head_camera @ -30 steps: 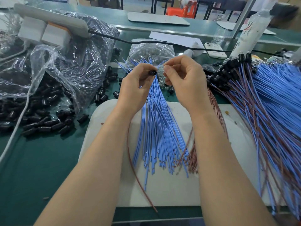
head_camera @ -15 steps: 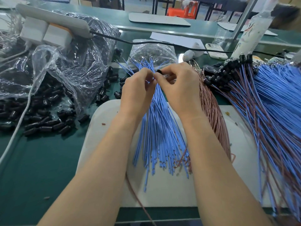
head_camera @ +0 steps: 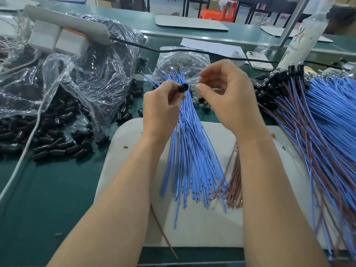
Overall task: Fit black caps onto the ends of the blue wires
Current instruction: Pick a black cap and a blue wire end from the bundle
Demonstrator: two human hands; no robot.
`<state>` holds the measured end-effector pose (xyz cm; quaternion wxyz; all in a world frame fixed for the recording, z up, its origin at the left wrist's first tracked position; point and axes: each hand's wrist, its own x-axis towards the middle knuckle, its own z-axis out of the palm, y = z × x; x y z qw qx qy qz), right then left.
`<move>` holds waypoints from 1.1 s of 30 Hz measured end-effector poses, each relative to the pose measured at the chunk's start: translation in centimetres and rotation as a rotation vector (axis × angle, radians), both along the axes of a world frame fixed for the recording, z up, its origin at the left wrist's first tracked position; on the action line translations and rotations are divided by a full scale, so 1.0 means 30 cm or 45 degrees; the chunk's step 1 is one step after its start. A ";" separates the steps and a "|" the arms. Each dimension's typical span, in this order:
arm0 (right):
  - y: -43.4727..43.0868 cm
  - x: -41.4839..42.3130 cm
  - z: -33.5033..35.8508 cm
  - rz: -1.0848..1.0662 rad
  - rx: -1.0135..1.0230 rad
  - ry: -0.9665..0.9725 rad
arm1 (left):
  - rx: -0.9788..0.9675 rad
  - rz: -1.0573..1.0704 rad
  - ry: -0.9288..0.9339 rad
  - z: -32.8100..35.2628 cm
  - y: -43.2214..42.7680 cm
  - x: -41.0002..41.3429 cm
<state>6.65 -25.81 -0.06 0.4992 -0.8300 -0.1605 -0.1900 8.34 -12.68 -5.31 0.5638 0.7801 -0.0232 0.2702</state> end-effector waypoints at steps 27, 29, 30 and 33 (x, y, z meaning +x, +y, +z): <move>-0.040 0.058 -0.085 0.013 0.155 0.213 | 0.355 -0.285 0.048 0.032 0.012 -0.020; -0.030 0.058 -0.095 0.044 0.428 0.280 | 0.344 -0.275 0.047 0.037 0.013 -0.020; -0.025 0.059 -0.099 0.068 0.579 0.333 | 0.344 -0.262 0.040 0.040 0.010 -0.022; -0.014 0.065 -0.103 0.124 0.825 0.443 | 0.344 -0.239 0.033 0.058 0.021 -0.020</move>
